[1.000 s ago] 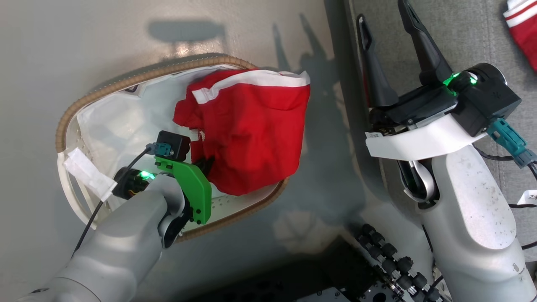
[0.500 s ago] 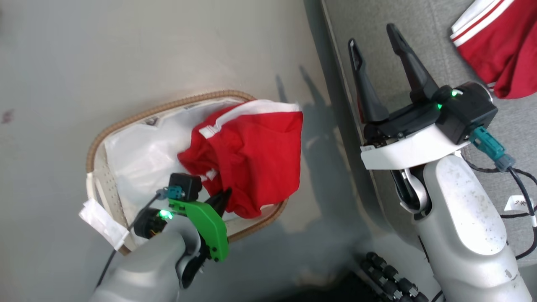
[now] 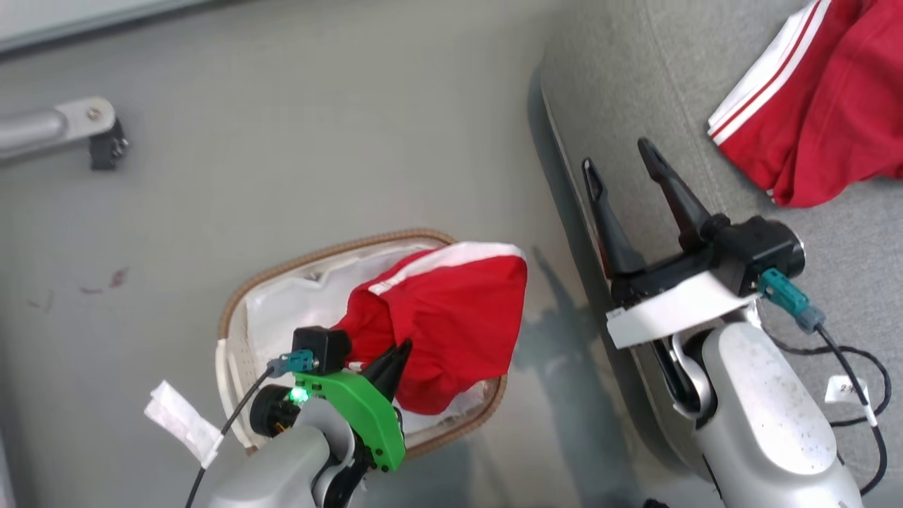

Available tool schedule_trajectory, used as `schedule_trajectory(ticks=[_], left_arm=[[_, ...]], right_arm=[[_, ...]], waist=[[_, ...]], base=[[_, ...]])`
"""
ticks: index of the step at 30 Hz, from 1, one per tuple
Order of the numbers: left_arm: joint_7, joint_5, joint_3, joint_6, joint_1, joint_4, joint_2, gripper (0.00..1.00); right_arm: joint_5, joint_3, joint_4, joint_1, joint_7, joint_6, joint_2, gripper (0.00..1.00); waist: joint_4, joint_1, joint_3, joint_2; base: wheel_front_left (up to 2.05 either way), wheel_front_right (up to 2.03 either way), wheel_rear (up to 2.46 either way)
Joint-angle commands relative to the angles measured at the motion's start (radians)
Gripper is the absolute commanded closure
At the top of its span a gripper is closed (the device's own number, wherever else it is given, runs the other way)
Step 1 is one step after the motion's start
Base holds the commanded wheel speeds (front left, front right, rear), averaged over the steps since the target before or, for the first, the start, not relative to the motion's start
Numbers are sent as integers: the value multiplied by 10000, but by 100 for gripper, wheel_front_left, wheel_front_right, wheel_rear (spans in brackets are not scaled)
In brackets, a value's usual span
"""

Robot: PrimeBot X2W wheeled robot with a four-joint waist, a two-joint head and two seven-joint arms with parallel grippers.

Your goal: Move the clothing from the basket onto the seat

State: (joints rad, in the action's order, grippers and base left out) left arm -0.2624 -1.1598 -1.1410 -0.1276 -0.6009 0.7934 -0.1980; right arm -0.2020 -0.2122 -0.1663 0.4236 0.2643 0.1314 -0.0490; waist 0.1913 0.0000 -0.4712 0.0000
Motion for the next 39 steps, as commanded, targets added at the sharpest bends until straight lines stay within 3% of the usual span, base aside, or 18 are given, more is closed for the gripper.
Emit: schedule_trajectory(ticks=[1, 14, 20, 30, 39], left_arm=[[-30, 296, 334, -45, 311, -189, 26, 100], [-21, 2671, 3197, -45, 1725, -2404, 250, 100], [-21, 3158, 4231, -45, 1992, -3533, 515, 100], [-22, 3693, 4902, -45, 1446, -5024, 702, 100], [-20, 3878, 5117, -45, 1066, -5509, 890, 100]], right_arm=[[72, 26, -70, -284, 2, -14, -38, 0], [214, 150, -418, -1324, 1, -14, -37, 0], [247, 121, -550, -1756, 3, -14, -37, 0], [288, 25, -721, -2332, 1, -14, -37, 0], [638, -617, -1000, -2634, 1, -14, -35, 0]], waist=[[-446, 0, 1096, 0], [-959, 0, 2611, 0], [-1167, 0, 3153, 0], [-1421, 0, 3725, 0], [-1576, 0, 3963, 0]], base=[[0, 0, 0], [0, 0, 0], [0, 0, 0], [0, 0, 0], [0, 0, 0]])
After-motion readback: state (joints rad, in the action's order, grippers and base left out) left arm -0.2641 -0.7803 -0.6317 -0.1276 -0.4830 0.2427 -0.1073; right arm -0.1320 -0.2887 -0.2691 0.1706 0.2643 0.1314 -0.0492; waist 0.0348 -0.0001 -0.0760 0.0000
